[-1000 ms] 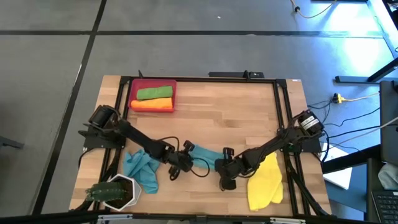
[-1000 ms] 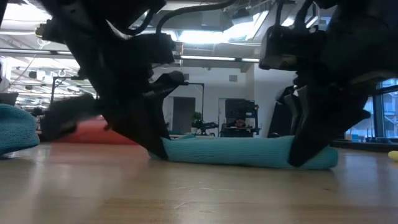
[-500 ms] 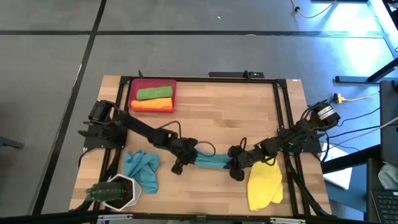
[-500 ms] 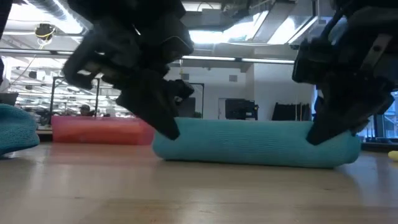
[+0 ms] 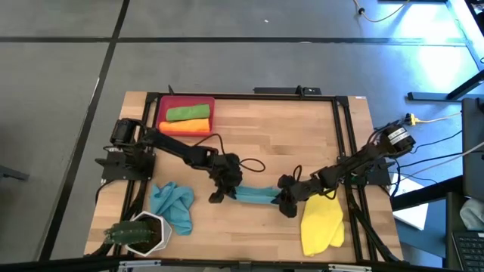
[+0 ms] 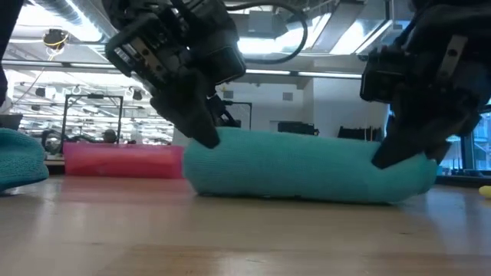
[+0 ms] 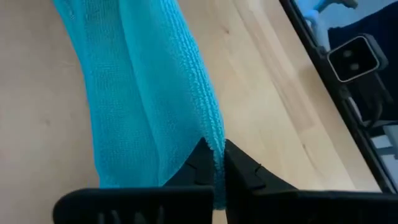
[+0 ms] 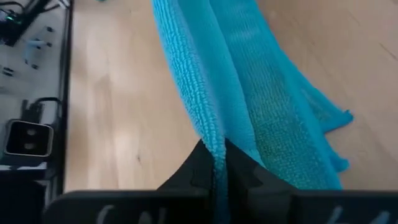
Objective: Roll microfiber towels into tight, uniform cylinder then place into a basket
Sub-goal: Roll the blue microfiber towel
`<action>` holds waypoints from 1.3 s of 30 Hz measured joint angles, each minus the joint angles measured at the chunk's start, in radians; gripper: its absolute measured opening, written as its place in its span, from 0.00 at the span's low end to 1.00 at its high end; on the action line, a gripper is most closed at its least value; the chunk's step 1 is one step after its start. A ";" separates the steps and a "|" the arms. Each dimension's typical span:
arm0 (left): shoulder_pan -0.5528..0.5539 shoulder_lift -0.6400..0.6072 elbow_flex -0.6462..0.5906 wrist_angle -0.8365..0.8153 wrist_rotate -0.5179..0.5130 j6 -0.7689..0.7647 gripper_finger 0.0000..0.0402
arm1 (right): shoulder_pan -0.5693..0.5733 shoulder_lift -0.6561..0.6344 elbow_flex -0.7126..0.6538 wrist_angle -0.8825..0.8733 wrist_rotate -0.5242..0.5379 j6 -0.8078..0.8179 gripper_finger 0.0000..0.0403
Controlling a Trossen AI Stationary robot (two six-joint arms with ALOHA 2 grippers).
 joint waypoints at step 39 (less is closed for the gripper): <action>0.099 0.002 -0.090 0.100 0.075 0.047 0.00 | 0.087 -0.166 0.155 -0.194 0.305 -0.543 0.37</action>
